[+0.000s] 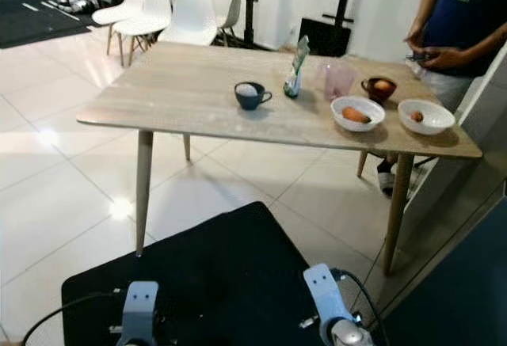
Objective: Restocking fridge
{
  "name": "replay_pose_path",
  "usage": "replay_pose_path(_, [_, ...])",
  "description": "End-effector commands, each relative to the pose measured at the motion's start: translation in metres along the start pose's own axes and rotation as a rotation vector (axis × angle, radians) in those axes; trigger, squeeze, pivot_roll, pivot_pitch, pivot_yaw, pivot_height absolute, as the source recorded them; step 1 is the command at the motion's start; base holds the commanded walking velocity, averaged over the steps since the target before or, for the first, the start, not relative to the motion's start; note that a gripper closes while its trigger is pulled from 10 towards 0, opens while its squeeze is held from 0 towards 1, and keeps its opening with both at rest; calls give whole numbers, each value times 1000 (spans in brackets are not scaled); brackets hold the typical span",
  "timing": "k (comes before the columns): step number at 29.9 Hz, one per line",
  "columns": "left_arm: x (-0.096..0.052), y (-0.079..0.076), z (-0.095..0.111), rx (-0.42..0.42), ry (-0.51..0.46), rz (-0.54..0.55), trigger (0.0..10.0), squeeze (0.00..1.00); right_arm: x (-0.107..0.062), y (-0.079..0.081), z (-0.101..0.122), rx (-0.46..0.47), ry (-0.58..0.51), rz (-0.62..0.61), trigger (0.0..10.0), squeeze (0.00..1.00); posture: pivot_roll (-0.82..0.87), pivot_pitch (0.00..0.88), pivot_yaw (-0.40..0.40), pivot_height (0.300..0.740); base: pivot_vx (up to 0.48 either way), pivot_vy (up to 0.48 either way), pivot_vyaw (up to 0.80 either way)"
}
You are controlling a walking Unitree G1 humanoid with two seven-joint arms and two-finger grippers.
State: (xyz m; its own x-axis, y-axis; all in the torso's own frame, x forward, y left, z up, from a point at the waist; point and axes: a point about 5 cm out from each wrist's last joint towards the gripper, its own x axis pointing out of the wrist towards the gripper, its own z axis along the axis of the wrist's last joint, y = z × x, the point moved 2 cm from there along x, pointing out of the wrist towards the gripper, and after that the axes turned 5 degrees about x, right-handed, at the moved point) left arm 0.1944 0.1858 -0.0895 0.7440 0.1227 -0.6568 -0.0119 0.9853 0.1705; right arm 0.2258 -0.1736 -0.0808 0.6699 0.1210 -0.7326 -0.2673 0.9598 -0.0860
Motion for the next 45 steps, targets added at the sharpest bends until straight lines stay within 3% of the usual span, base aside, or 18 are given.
replay_pose_path(1, [0, -3, 0, -5, 10, -11, 10000, 0, -1, -5, -1, 16, 6, -10, 10000, 0, -71, 0, -89, 736, 0, 0, 0])
replay_pose_path(10, [2, -4, 5, 7, -7, -18, 10000, 0, 0, -3, 2, 31, 3, -4, 10000, 0, -66, 13, -73, 736, 0, 0, 0])
replay_pose_path(19, [3, -1, 9, 52, -27, -44, 10000, 0, 1, 10, -4, 71, 21, 28, 10000, 0, -58, 45, -34, 736, 0, 0, 0])
replay_pose_path(27, [5, -3, 17, -12, -48, -25, 10000, 0, 0, 6, -4, 101, 20, 8, 10000, 0, -55, 30, -70, 736, 0, 0, 0])
replay_pose_path(33, [5, -13, 18, -6, -45, -54, 10000, 0, 1, 4, -2, 98, 17, 5, 10000, 0, -63, 30, -75, 736, 0, 0, 0])
replay_pose_path(45, [6, -12, 20, -30, -48, -54, 10000, 0, 1, 0, 2, 92, 7, -1, 10000, 0, -70, 32, -78, 736, 207, 0, 0])
